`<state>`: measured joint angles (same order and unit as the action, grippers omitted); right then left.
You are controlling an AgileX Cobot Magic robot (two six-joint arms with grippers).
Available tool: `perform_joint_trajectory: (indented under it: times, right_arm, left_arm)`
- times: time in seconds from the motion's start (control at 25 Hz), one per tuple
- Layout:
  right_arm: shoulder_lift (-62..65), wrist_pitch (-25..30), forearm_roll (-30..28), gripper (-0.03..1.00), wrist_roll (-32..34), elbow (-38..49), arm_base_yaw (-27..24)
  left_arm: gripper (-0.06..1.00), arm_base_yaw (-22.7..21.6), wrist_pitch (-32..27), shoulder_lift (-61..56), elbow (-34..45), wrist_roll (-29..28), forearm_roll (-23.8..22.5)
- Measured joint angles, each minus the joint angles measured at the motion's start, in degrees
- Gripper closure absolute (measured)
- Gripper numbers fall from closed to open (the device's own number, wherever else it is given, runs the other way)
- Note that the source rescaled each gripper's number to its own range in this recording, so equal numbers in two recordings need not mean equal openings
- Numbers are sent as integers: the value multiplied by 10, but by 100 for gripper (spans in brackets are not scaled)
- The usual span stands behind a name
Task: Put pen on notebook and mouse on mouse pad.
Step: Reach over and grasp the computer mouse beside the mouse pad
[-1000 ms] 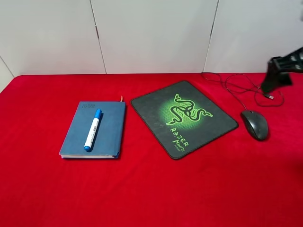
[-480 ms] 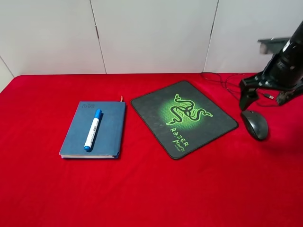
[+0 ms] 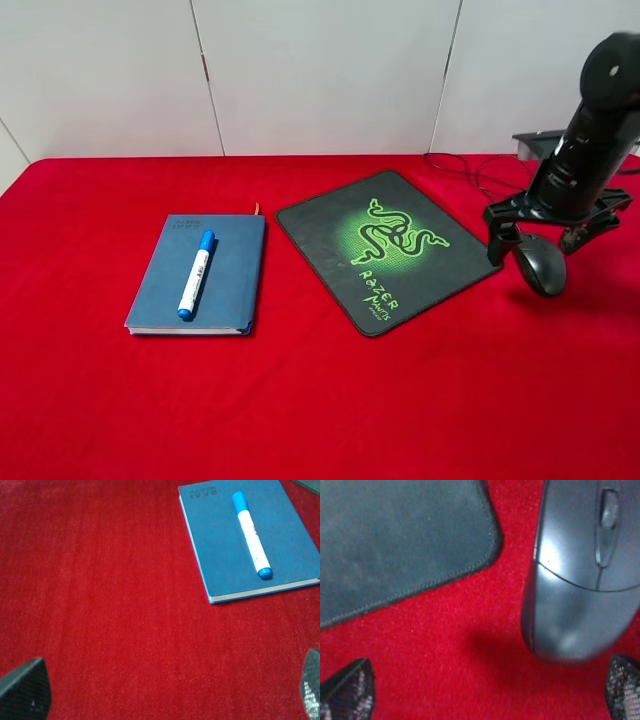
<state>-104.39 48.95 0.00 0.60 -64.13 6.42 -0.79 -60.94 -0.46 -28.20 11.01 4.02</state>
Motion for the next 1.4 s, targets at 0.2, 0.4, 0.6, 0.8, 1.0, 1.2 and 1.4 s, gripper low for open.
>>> perform_joint_trajectory:
  times: [0.2, 0.4, 0.6, 0.8, 1.0, 1.2, 1.4]
  right_arm:
    - [-26, -12, 4, -3, -1, -1, -26]
    - [-27, -38, 15, -3, -14, -1, -39]
    - [-27, -61, 16, -3, -24, -1, -44]
    - [-27, -72, 21, -3, -26, -1, -66]
    - [-27, -79, 48, -3, -48, -1, -79]
    - [-27, -89, 59, -3, -58, -1, -79]
    - [-37, -96, 60, -3, -58, -1, -79]
  left_arm:
    - [-5, 0, 0, 0, 0, 0, 0]
    - [-5, 0, 0, 0, 0, 0, 0]
    - [-5, 0, 0, 0, 0, 0, 0]
    - [-5, 0, 0, 0, 0, 0, 0]
    - [-5, 0, 0, 0, 0, 0, 0]
    - [-5, 0, 0, 0, 0, 0, 0]
    - [-5, 0, 0, 0, 0, 0, 0]
